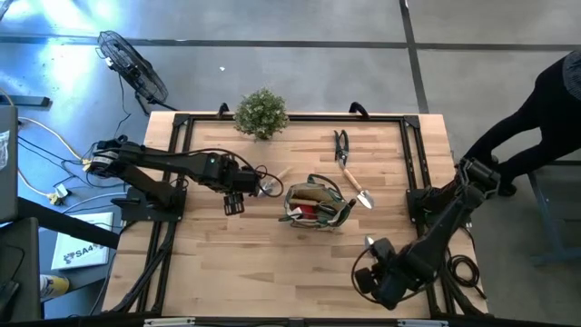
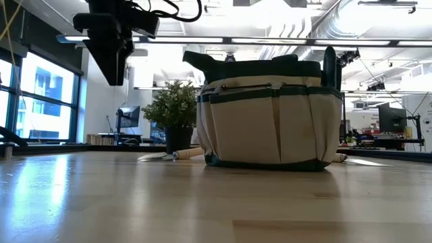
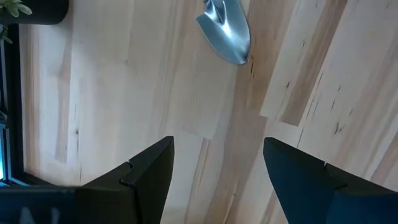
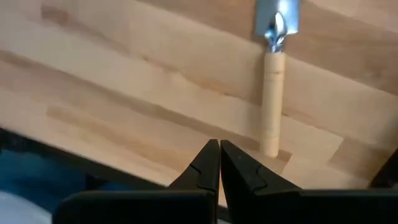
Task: Pick & Place Garden tools in Gardening bag
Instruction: Put the bottom right brown trowel into the green bag
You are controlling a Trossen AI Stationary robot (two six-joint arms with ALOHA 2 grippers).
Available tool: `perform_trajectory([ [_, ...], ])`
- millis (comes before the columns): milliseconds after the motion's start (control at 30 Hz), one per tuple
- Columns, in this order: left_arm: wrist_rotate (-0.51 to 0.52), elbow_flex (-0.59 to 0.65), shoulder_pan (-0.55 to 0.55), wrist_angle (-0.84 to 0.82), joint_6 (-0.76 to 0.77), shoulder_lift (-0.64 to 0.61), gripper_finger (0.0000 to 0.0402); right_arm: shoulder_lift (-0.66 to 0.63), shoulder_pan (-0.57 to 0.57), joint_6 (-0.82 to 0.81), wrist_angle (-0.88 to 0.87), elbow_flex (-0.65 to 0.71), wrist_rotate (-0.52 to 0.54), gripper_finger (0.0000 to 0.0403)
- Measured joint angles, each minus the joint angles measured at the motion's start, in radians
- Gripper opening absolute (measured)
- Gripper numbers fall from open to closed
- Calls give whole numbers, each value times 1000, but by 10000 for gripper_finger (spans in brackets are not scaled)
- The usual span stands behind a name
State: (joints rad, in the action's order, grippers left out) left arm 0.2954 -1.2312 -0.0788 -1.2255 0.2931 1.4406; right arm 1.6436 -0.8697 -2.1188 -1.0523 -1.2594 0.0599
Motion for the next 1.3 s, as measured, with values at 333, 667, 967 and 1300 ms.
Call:
perform_trajectory([
  [333, 0, 0, 0, 3, 3, 0, 239, 0, -1, 77, -2, 0, -37, 9],
  [667, 0, 0, 0, 3, 3, 1, 239, 0, -1, 77, 11, 0, -7, 123],
  [967, 1, 0, 0, 5, 3, 1, 239, 0, -37, 22, -39, 0, -53, 148],
  [1300, 1, 0, 0, 6, 3, 1, 239, 0, -57, -63, -43, 0, -116, 148],
])
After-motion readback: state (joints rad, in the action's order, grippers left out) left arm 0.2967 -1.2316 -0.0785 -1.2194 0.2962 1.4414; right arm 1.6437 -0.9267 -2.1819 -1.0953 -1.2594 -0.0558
